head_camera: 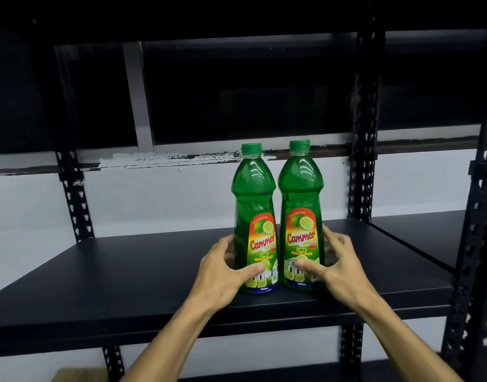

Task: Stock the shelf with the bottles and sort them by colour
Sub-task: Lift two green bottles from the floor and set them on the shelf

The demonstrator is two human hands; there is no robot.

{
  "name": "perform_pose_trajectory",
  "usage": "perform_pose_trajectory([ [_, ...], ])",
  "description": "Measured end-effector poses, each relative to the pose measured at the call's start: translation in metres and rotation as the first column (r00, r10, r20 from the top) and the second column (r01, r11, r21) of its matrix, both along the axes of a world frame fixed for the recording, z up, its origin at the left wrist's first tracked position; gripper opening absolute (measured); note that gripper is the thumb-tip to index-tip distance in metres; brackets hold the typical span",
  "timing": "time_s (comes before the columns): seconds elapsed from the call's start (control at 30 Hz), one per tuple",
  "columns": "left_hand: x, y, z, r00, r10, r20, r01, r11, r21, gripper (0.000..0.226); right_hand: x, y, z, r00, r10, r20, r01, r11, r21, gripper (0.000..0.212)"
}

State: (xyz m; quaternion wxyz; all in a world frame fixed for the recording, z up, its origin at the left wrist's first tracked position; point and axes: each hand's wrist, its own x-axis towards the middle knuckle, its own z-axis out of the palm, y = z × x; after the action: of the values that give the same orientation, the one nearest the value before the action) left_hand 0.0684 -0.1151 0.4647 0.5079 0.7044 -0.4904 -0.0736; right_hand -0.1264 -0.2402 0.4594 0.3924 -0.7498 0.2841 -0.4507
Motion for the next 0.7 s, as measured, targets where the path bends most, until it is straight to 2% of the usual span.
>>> perform_pose_trajectory([
  [0.2, 0.000, 0.002, 0.000, 0.999, -0.050, -0.015, 0.050, 0.999, 0.015, 0.082, -0.001, -0.002, -0.006, 0.999, 0.030, 0.041, -0.031, 1.000, 0.001, 0.080],
  [0.3, -0.005, 0.001, -0.003, 0.999, -0.025, 0.036, 0.024, 0.999, 0.040, 0.083, 0.000, 0.005, -0.007, 0.999, -0.001, -0.054, -0.002, 0.998, -0.059, 0.090],
  [0.4, -0.011, -0.004, -0.008, 0.997, 0.014, 0.082, -0.020, 0.998, 0.065, 0.088, 0.007, 0.006, -0.009, 0.980, -0.134, -0.150, 0.117, 0.986, -0.117, 0.101],
  [0.7, -0.022, -0.060, -0.001, 0.983, 0.056, 0.178, -0.088, 0.980, 0.178, 0.070, 0.014, -0.034, -0.003, 0.930, -0.258, -0.263, 0.241, 0.966, -0.093, 0.089],
])
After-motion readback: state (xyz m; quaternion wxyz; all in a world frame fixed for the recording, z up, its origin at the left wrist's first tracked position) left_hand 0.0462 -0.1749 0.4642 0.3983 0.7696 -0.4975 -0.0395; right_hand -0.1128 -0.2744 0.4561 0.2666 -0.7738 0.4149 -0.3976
